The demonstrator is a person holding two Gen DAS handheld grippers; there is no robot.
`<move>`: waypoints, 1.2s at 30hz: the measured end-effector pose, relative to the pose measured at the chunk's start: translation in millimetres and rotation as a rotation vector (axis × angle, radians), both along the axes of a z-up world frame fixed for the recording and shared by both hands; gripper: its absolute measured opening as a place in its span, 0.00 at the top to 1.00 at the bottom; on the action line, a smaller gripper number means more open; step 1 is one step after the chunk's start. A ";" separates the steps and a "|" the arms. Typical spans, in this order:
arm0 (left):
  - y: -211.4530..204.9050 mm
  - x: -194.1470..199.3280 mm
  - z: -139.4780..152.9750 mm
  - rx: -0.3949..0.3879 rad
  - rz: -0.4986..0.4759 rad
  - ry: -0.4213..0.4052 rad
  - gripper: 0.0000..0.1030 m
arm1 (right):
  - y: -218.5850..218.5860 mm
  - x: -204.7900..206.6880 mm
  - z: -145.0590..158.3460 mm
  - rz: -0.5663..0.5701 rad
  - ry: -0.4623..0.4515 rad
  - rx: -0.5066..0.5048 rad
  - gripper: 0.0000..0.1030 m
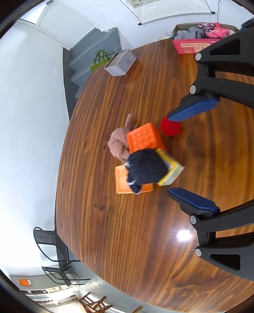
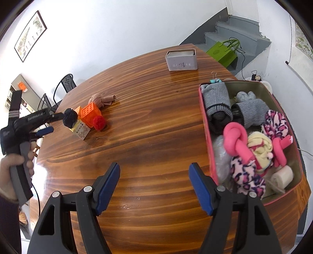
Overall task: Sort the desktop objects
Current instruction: 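Grasp the black pompom hat with the left tool, then grasp the red ball with the right tool while the left tool holds the hat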
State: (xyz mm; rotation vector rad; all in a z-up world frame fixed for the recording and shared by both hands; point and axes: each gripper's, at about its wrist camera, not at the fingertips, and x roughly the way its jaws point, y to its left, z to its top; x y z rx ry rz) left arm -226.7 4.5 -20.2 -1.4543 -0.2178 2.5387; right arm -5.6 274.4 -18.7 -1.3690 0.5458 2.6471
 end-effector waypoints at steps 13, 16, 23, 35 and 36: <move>-3.7 -49.4 -31.6 -0.026 -0.049 -0.018 0.35 | -30.1 -29.3 -21.5 -0.045 -0.059 -0.005 0.26; -8.7 -48.4 -32.8 -0.007 -0.065 -0.015 0.47 | -43.2 -42.8 -24.9 -0.018 -0.061 0.000 0.26; -31.6 -34.9 -26.0 0.031 -0.066 0.003 0.49 | -73.3 -82.6 -31.8 0.059 -0.048 0.015 0.26; -70.8 1.1 -21.3 0.074 -0.043 -0.019 0.49 | -114.4 -178.9 -49.8 0.185 -0.030 0.080 0.26; -72.2 4.4 -22.6 0.077 -0.043 -0.024 0.49 | -117.8 -185.4 -52.7 0.194 -0.035 0.084 0.26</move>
